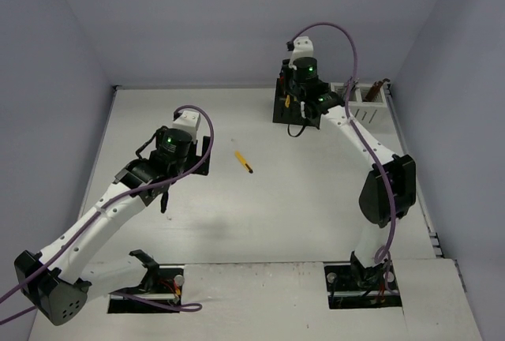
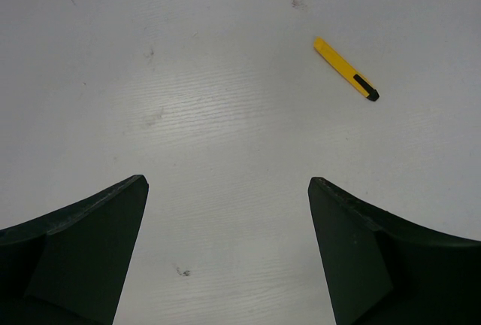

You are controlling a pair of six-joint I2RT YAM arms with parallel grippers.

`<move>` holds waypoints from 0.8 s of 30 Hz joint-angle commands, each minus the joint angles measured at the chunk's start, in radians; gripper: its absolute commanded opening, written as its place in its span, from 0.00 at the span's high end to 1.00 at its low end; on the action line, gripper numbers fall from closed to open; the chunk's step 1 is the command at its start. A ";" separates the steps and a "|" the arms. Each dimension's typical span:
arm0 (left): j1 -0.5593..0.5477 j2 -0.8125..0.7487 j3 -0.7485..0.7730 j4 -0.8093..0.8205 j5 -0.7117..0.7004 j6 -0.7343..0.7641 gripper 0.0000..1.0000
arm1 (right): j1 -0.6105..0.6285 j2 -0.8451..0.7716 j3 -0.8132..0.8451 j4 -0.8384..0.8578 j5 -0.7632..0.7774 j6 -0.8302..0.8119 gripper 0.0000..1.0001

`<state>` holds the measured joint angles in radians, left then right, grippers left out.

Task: Sort the tools into containers

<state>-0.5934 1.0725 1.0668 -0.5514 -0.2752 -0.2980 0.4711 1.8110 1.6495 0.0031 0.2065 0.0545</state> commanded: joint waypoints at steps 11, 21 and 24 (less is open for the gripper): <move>0.007 -0.011 0.014 0.013 -0.035 -0.033 0.15 | -0.094 0.240 0.072 0.689 0.029 -0.182 1.00; 0.007 -0.021 -0.003 0.012 -0.054 -0.012 0.15 | -0.098 0.344 0.062 0.770 0.045 -0.203 1.00; 0.007 -0.017 -0.001 0.013 -0.056 -0.006 0.15 | -0.098 0.352 0.059 0.776 0.050 -0.207 1.00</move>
<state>-0.5934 1.0714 1.0505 -0.5623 -0.3067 -0.3154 0.3744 2.1822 1.6691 0.6286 0.2239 -0.1324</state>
